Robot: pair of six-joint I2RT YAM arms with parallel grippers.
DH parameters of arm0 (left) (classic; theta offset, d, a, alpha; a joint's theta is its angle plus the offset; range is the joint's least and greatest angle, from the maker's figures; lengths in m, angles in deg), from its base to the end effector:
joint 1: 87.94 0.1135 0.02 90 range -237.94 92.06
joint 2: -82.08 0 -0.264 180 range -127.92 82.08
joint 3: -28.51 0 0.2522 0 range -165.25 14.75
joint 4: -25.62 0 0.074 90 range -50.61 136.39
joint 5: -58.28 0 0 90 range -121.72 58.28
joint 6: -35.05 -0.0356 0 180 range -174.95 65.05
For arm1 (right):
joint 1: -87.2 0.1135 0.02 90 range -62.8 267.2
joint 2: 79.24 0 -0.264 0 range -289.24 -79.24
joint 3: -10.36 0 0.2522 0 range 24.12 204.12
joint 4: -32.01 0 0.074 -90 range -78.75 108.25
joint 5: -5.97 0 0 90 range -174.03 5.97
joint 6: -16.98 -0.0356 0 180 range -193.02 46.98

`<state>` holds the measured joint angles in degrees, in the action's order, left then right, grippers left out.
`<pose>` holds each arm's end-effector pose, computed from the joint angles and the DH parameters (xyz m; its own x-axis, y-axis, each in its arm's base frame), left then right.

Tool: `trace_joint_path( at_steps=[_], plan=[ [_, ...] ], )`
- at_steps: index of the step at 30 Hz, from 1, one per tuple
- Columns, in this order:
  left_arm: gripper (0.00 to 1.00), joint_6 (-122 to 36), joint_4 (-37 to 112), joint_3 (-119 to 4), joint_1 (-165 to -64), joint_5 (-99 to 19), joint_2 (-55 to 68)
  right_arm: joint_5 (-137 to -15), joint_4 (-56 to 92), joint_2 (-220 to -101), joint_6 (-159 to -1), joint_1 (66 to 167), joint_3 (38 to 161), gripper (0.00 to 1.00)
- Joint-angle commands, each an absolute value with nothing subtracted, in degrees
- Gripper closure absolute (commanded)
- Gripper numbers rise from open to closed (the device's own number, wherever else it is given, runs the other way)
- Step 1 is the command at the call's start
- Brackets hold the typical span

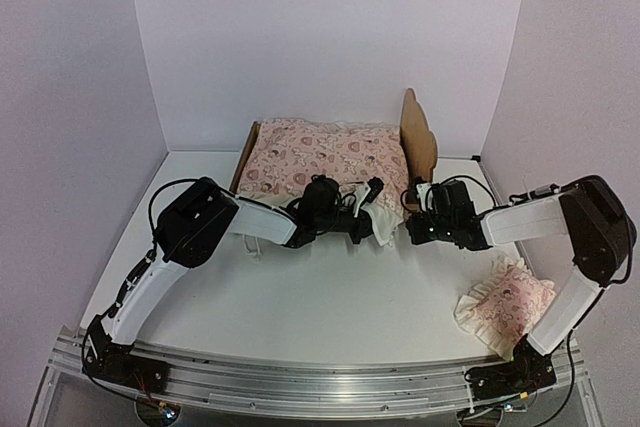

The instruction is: Set up the pet bed

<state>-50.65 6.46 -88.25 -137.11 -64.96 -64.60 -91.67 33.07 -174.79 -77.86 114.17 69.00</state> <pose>0.3521 -0.4373 0.1133 -0.1956 0.1304 -0.9720 0.9730 0.1496 -0.1757 0.3014 0.1481 0.1608 -0.5499 -0.1860 -0.8142 -0.3082 0.9513 -0.0092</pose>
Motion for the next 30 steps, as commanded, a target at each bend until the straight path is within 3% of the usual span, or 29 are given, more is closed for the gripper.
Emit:
trace_joint_path(
  at_steps=[1,18,30],
  plan=[
    [1.0,-51.57,5.67,-90.63,-135.06,-61.8,-64.8,-91.27,40.97,-178.02,-80.0,114.07,71.92,0.87],
    [1.0,-54.06,7.26,-91.51,-134.5,-56.36,-64.48,-66.16,50.72,-184.18,-85.37,108.84,70.9,0.85],
    [1.0,-49.73,7.64,-92.54,-133.68,-57.28,-64.76,-59.25,51.65,-183.81,-86.47,108.73,69.05,0.8]
  ],
)
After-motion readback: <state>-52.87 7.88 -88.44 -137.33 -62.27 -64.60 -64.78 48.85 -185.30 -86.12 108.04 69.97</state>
